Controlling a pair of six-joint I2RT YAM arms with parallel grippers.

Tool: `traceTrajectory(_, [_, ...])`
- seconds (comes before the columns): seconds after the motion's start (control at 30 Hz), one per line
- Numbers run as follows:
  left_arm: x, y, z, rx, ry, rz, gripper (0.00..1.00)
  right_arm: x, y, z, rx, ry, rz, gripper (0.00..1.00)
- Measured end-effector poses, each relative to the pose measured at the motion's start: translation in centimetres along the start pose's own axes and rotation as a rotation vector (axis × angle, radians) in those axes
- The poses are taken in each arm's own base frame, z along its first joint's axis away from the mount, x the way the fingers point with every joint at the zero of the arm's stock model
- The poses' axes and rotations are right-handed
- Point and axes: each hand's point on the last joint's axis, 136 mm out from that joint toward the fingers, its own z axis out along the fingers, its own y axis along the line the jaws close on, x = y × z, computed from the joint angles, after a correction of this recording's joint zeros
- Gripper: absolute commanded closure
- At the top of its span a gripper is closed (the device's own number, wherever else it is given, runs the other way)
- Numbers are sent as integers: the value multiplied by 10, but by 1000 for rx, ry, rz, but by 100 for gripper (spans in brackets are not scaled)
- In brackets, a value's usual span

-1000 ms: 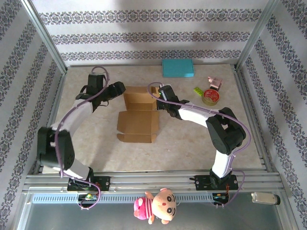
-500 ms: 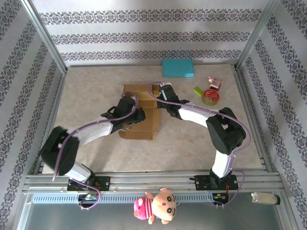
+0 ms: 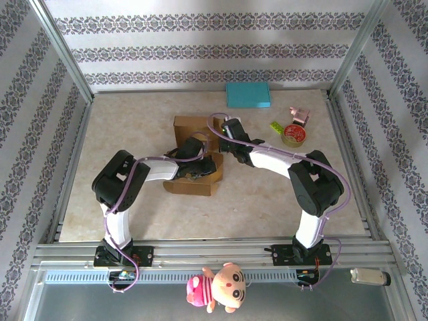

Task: Fold the paper box

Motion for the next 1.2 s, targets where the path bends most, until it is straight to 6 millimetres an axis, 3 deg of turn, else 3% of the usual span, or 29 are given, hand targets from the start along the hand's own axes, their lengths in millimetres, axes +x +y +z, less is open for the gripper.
traceTrajectory(0.3, [-2,-2,3,15,-5,4,100,7,9,-7,-30,102,168,90])
traceTrajectory(0.53, [-5,-3,3,22,-11,5,100,15,12,-8,-6,111,216,94])
traceTrajectory(0.67, [-9,-2,-1,19,-41,8,89,28,21,-9,26,78,164,97])
traceTrajectory(0.77, [-12,-7,-17,23,-79,12,80,31,25,-9,35,40,146,98])
traceTrajectory(0.93, [-32,-26,-65,45,-223,29,78,30,21,-8,50,17,144,98])
traceTrajectory(1.07, [-44,-25,-94,4,-304,49,82,30,22,-8,49,13,141,99])
traceTrajectory(1.2, [-37,-8,-110,-87,-309,78,83,29,22,-8,48,13,137,99])
